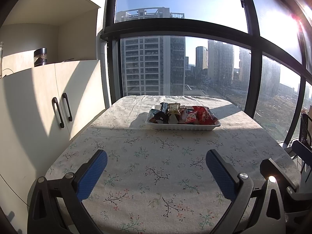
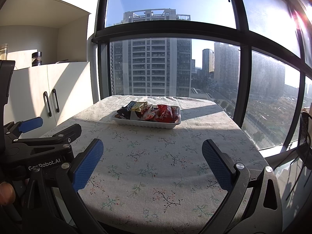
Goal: Organize snacks
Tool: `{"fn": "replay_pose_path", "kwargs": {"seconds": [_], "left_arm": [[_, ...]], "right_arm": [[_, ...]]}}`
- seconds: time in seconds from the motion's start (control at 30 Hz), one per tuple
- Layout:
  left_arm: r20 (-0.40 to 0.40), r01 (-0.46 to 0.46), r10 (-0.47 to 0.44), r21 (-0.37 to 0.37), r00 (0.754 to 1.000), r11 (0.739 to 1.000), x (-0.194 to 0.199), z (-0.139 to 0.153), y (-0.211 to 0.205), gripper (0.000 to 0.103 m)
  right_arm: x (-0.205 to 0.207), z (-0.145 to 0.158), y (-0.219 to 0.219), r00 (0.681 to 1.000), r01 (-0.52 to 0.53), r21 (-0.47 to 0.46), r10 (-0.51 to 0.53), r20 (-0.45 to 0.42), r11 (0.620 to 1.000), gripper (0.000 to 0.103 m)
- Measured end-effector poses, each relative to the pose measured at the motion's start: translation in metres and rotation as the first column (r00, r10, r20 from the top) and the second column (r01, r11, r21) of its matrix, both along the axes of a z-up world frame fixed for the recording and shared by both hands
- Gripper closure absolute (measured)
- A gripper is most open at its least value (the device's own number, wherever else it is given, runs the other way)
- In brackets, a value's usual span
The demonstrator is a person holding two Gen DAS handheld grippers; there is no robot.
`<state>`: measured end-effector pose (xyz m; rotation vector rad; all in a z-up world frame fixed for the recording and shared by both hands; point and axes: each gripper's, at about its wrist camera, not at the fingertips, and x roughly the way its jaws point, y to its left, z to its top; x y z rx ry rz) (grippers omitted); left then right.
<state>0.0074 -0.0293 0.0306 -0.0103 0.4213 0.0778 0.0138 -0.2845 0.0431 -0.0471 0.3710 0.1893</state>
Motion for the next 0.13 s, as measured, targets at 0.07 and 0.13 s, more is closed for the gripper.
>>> {"fn": "replay_pose_path", "kwargs": {"seconds": [0.07,0.13], "left_arm": [[0.0,0.0,0.0,0.001,1.0,1.0,0.0004,-0.0005,0.0003,0.0],[-0.003,0.001,-0.001,-0.004,1.0,1.0,0.0005,-0.0008,0.0003,0.0]], "right_arm": [[-0.0003,-0.0006,-0.0002,1.0,-0.001,0.001,0.001,-0.001,1.0,0.001],[-0.0001,-0.0009,-0.0005,1.0,-0.002,0.0,0.002,-0.002,1.0,0.001]]}}
